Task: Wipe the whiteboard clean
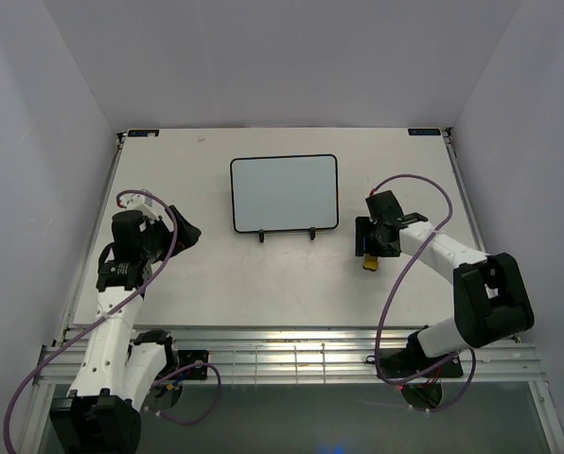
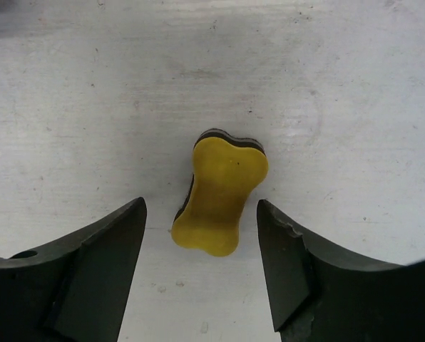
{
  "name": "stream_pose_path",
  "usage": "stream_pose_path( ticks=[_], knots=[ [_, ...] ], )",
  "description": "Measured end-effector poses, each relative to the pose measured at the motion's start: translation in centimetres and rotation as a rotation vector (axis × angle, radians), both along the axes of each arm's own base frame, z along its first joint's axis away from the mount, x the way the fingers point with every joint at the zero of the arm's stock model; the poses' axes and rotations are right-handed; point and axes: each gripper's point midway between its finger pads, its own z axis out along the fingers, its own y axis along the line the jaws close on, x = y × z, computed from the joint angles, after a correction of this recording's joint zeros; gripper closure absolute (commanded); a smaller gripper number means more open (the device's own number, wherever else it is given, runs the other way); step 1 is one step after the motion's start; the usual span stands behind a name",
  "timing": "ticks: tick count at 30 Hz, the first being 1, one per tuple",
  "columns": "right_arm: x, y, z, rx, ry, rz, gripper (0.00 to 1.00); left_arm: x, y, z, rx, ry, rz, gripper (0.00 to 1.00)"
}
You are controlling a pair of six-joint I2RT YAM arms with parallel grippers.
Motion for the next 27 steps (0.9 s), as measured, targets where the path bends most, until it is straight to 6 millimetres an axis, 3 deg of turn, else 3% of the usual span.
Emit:
stream_pose_path(
  ticks=[6,11,15,17,18,19,24,27],
  knots=[
    [-0.2,-0.3,3.4,0.016,-0.075,-0.006,0.29,0.0,0.2,1.1,0.006,0.014,0.009,0.02],
    [-0.7,-0.9,6.5,0.023,-0.148,-0.015,0.25,-0.1,0.3,4.1,0.017,-0.016,0.010,0.02],
    [-1.4,-1.7,9.1,0.019,-0.203,-0.025,0.15,-0.1,0.3,7.2,0.036,-0.064,-0.003,0.02],
    [-1.8,-2.2,10.8,0.016,-0.244,-0.028,0.02,-0.1,0.2,8.1,0.046,-0.082,-0.019,0.02],
    [-2.0,-2.5,11.7,0.013,-0.270,-0.030,0.02,-0.2,0.1,8.4,0.051,-0.085,-0.027,0.02],
    [-2.2,-2.8,12.7,0.012,-0.297,-0.033,0.10,-0.3,0.0,8.5,0.057,-0.086,-0.033,0.02],
    [-3.5,-4.1,17.6,0.019,-0.431,-0.053,0.10,-0.9,-0.8,9.1,0.102,-0.089,-0.082,0.02],
    [-4.5,-4.6,19.5,0.027,-0.473,-0.053,0.10,-1.1,-0.9,9.6,0.139,-0.108,-0.092,0.02]
  ],
)
